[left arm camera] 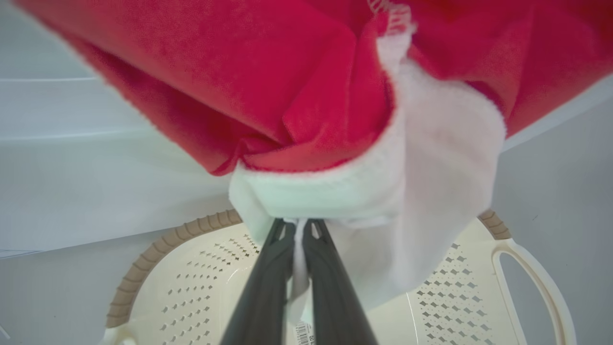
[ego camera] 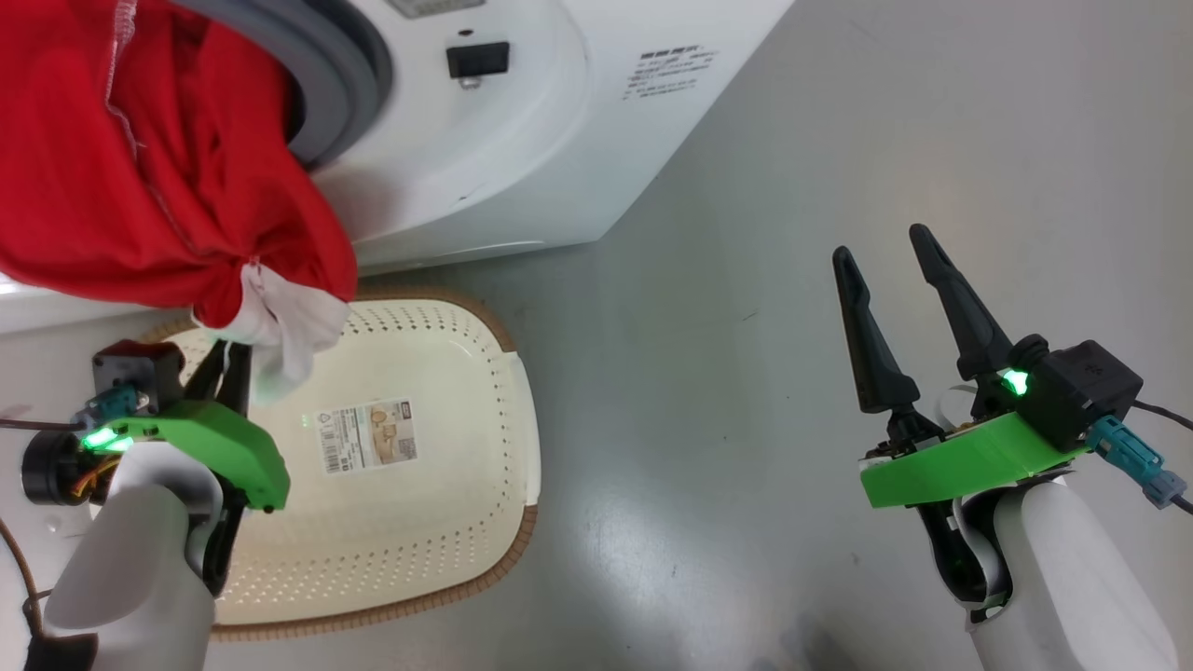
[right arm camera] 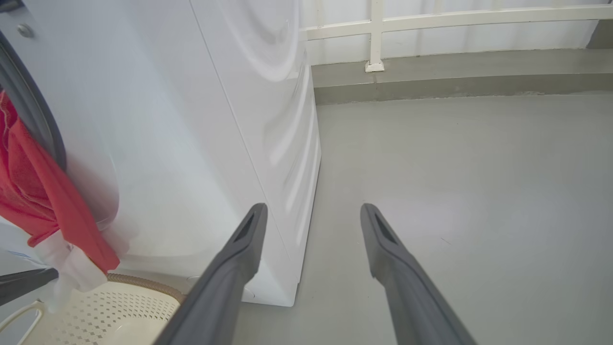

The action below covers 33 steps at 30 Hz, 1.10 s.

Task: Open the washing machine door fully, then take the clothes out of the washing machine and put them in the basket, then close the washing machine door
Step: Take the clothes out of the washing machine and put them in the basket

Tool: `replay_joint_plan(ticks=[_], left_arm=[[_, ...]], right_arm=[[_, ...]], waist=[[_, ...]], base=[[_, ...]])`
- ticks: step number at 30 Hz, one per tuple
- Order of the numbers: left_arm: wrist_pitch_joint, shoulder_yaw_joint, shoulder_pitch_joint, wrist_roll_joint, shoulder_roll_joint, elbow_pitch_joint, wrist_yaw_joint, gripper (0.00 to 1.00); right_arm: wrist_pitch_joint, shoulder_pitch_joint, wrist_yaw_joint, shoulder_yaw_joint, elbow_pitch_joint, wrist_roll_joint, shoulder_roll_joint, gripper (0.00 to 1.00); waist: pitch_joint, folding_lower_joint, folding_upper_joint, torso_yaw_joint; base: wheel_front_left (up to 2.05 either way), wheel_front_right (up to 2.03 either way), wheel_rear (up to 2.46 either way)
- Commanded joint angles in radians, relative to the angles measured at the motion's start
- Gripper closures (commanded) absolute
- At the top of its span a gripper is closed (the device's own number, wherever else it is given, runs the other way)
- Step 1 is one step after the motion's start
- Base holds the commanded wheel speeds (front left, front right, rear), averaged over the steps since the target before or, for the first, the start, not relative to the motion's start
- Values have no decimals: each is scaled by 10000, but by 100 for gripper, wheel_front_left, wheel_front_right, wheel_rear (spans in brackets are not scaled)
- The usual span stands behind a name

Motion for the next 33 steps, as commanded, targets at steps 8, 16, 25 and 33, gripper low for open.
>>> replay_joint_plan(ticks=[8,16,25,33], left_arm=[[-51,116,140,-312,298,-462,8,0],[-51,193,540,-485,287,-1511,8,0],[-51,721,1285,-400,101,-3017,8,0],[-51,1407,1990,-211,-111,-4383,8,0]], right_arm=[[-63,17,62,74,-150,-178,3,0],[-63,54,62,-30,-78,-321,3,0],[-63,117,62,-118,-47,-479,3,0],[-63,201,62,-150,-57,-541,3,0]], waist=[[-107,0,0,279],[-314,0,0,544],[-540,0,0,826],[-684,0,0,933]], base=[[0,0,0],[0,0,0],[0,0,0],[0,0,0]])
